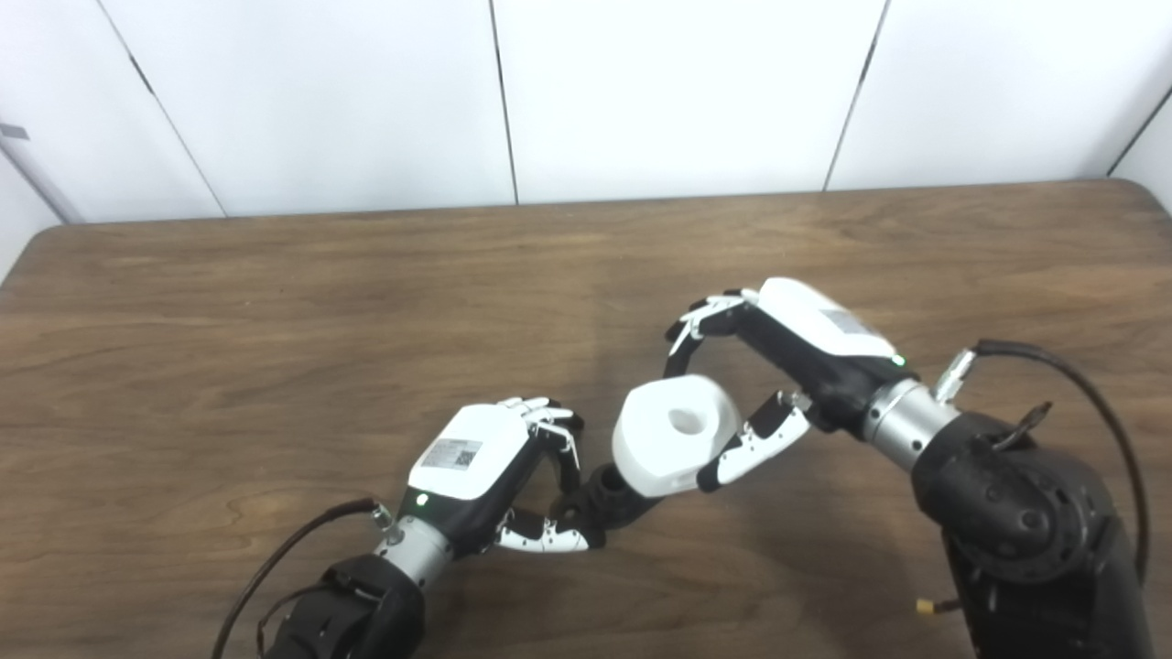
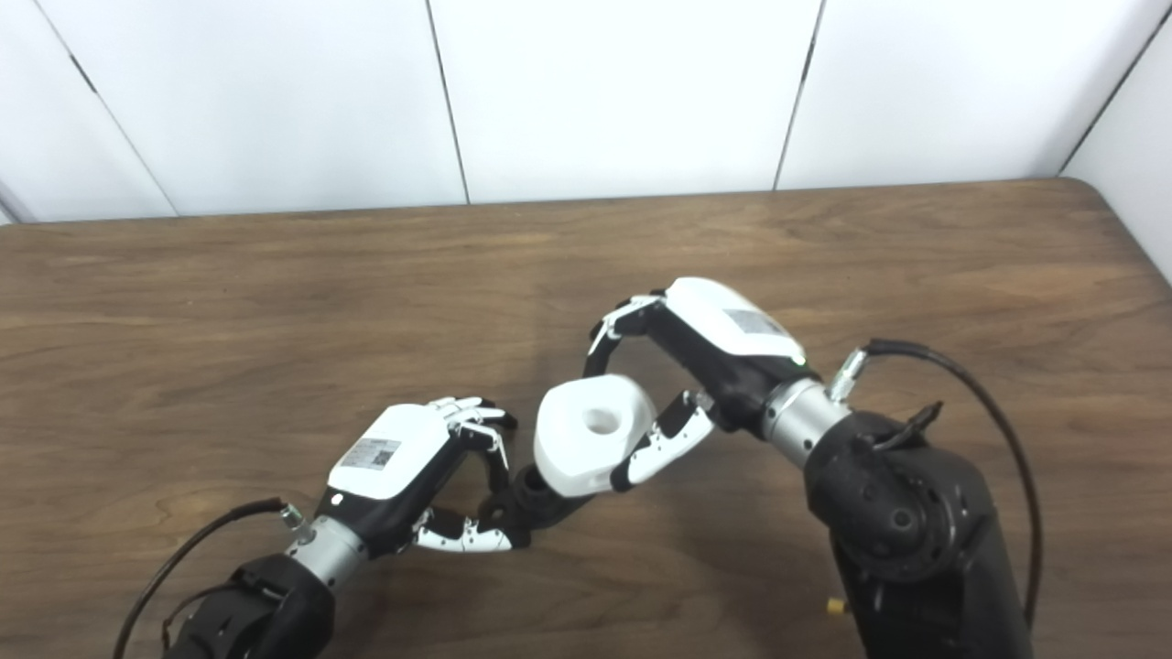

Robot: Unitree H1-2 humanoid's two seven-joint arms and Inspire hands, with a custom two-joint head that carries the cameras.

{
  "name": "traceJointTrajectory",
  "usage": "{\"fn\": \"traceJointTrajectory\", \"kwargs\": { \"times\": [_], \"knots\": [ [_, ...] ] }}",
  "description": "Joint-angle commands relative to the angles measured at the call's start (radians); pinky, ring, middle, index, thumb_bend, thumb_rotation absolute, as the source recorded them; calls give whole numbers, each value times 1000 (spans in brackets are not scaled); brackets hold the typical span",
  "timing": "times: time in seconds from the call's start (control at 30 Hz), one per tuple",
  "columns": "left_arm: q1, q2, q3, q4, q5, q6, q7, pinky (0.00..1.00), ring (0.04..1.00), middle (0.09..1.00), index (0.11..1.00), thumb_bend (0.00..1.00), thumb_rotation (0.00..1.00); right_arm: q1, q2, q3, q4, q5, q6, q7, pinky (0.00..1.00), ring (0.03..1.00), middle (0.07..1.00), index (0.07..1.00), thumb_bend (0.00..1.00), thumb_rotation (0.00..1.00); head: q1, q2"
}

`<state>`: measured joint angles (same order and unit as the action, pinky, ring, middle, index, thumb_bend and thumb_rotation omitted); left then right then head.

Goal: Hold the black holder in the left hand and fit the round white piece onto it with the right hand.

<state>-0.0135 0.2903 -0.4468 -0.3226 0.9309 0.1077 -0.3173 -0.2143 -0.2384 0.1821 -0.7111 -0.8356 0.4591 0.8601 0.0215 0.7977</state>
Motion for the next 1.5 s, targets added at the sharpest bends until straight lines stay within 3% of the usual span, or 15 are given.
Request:
{"fn": "traceJointTrajectory", "kwargs": {
  "times": [0.0, 0.6, 1.47],
  "knots": [
    [31, 6, -41, 50, 29, 22, -79, 878, 886, 815, 486, 523, 54, -21, -2, 6, -7, 6, -18, -35, 998, 904, 793, 481, 525, 142, 2, -1],
    [24, -4, -58, 74, 48, 27, -72, 878, 879, 816, 486, 523, 55, -20, 9, 45, 33, 19, -26, -115, 979, 891, 787, 482, 526, 142, 24, -21],
    [18, -10, -62, 82, 60, 32, -77, 879, 882, 816, 486, 523, 55, -48, 9, 65, 5, 29, -6, -101, 978, 894, 786, 482, 525, 143, 27, -24]
  ]
}}
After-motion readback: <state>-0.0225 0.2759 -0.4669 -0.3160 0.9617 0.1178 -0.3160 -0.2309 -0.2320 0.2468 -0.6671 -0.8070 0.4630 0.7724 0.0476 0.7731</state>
